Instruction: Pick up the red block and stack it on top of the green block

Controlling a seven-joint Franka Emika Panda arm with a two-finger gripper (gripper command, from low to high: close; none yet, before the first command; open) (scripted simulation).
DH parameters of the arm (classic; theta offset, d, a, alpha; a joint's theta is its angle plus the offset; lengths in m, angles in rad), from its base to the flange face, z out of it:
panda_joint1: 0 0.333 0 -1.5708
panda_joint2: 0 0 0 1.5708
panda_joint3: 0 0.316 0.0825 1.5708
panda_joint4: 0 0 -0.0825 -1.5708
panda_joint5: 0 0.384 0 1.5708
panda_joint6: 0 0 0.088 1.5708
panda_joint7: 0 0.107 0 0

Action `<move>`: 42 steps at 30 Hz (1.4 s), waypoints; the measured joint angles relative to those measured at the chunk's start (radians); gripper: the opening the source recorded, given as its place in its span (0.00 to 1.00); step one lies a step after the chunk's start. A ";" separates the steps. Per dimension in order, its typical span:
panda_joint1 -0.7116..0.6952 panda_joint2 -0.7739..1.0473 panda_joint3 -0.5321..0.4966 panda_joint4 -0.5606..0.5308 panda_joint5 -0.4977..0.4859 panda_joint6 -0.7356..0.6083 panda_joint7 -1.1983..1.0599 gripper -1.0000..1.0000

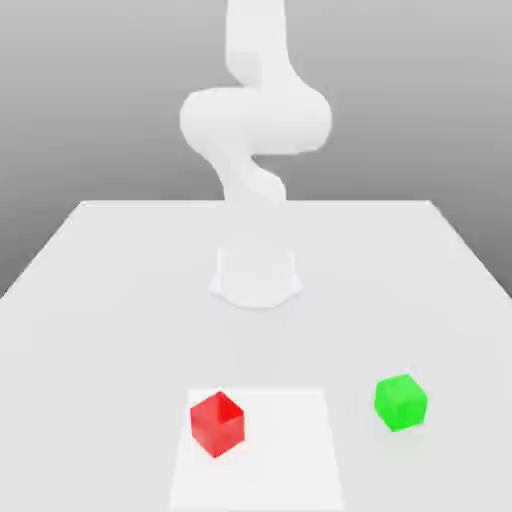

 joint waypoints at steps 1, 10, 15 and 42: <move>-0.009 0.042 0.001 -0.021 0.014 0.022 0.025 0.50; -0.068 0.375 0.023 -0.189 0.079 0.206 0.264 0.50; -0.108 0.556 0.045 -0.283 0.066 0.308 0.429 0.50; -0.105 0.753 0.047 -0.386 -0.016 0.425 0.614 0.00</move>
